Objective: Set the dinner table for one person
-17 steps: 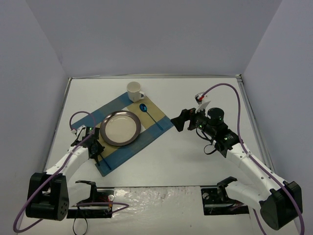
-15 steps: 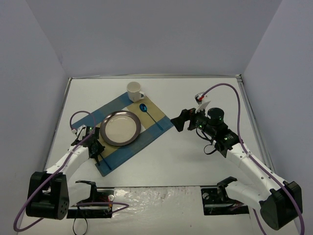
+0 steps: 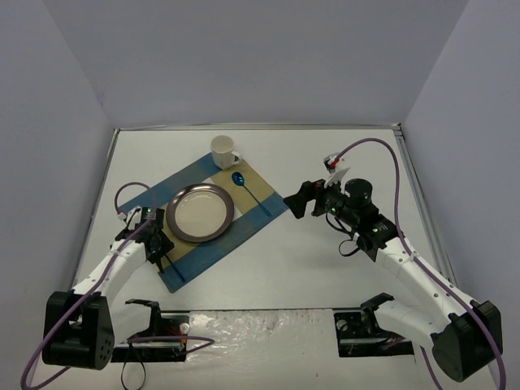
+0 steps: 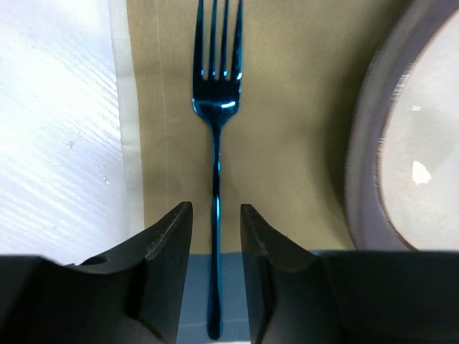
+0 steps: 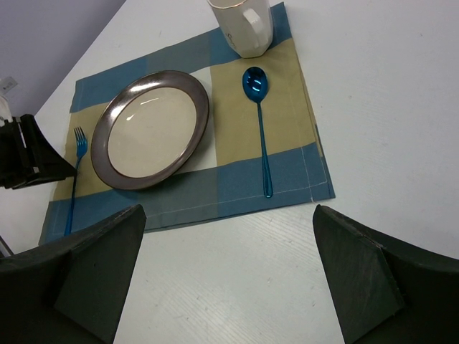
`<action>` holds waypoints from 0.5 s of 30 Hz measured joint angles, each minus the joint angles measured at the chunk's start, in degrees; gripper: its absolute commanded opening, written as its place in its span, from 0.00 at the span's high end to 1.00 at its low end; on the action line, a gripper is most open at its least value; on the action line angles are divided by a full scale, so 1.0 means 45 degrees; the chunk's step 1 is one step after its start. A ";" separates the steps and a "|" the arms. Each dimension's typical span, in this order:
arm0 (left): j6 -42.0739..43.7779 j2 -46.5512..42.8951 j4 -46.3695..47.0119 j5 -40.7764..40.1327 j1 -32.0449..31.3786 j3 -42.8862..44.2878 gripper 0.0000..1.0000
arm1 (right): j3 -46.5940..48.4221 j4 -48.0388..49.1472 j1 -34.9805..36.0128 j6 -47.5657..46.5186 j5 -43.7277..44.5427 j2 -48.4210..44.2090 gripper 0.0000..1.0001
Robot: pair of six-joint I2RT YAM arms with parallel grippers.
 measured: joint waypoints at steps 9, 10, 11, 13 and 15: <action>0.1365 -0.2849 -0.2416 -0.0040 0.0000 0.3591 0.22 | 0.0363 -0.1443 0.0000 -0.0348 0.2317 -0.1390 0.00; 0.1626 -0.3151 -0.2672 -0.0087 0.0000 0.4019 0.18 | 0.0441 -0.1581 0.0000 -0.0408 0.2704 -0.1679 0.00; 0.1927 -0.3498 -0.2958 -0.0140 0.0000 0.4453 0.13 | 0.0516 -0.1718 0.0000 -0.0453 0.3138 -0.1966 0.00; 0.2597 -0.4248 -0.3596 -0.0295 0.0000 0.5271 0.08 | 0.0599 -0.2065 0.0000 -0.0469 0.4165 -0.2629 0.00; 0.3286 -0.4951 -0.4251 -0.0501 0.0000 0.6001 0.03 | 0.0633 -0.2422 0.0000 -0.0457 0.5154 -0.3295 0.00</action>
